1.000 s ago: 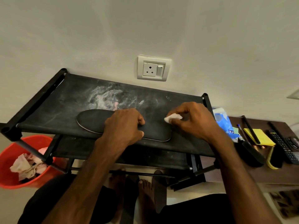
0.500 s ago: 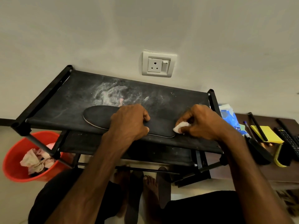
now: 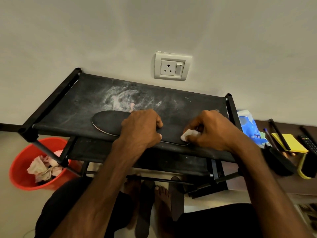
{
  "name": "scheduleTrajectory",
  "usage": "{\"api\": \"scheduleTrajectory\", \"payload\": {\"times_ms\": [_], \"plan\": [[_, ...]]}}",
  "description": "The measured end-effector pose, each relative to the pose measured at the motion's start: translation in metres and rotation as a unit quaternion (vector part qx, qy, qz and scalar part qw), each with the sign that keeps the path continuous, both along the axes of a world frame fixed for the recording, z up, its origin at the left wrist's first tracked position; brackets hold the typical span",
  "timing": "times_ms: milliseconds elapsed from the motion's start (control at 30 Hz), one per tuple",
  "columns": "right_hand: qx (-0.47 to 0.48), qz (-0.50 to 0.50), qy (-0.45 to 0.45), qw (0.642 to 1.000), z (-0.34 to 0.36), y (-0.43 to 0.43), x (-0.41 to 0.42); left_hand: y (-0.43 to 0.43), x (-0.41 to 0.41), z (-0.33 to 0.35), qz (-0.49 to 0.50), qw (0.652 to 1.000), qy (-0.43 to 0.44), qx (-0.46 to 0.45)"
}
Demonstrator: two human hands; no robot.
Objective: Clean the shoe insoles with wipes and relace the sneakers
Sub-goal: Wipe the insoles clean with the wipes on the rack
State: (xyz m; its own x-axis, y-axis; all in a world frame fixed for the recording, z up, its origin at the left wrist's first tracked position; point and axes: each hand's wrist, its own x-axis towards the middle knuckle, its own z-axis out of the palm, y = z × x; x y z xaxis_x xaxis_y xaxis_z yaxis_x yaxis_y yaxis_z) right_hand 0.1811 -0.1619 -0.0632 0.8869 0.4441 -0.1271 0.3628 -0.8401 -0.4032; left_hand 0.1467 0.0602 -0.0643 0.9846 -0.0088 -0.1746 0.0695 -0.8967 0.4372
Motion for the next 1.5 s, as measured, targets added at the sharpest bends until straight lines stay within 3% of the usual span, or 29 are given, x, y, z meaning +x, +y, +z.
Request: {"api": "scheduleTrajectory", "payload": {"times_ms": [133, 333, 533, 700, 800, 1000, 1133, 1300, 1500], "plan": [[0.012, -0.064, -0.049, 0.997, -0.012, 0.002, 0.010, 0.000, 0.000, 0.000, -0.002, 1.000, 0.004, 0.002], [0.055, 0.047, 0.055, 0.996, -0.002, 0.012, -0.004, 0.000, 0.000, 0.001, -0.004, 1.000, 0.006, 0.000], [0.060, -0.044, -0.036, 0.997, -0.012, 0.008, 0.009, -0.001, 0.002, -0.001, -0.003, 1.000, 0.006, 0.003], [0.096, 0.034, -0.006, 0.995, -0.015, 0.032, -0.005, 0.001, 0.002, -0.002, -0.005, 1.000, 0.006, 0.005], [0.115, 0.030, -0.023, 0.993, -0.018, 0.039, -0.006, 0.000, 0.003, -0.002, -0.011, 1.000, 0.005, 0.007], [0.097, 0.045, 0.070, 0.992, 0.002, 0.021, -0.009, 0.003, 0.003, -0.001, 0.002, 1.000, 0.016, -0.017], [0.071, 0.006, 0.036, 0.997, -0.001, 0.003, -0.002, 0.002, 0.003, -0.001, 0.000, 1.000, 0.016, -0.016], [0.106, -0.085, -0.033, 0.990, -0.014, -0.010, 0.010, 0.002, 0.002, -0.001, -0.004, 1.000, 0.012, -0.011], [0.092, 0.040, 0.047, 0.994, -0.002, 0.000, -0.004, 0.002, 0.003, -0.001, -0.002, 1.000, 0.016, -0.009]]}}
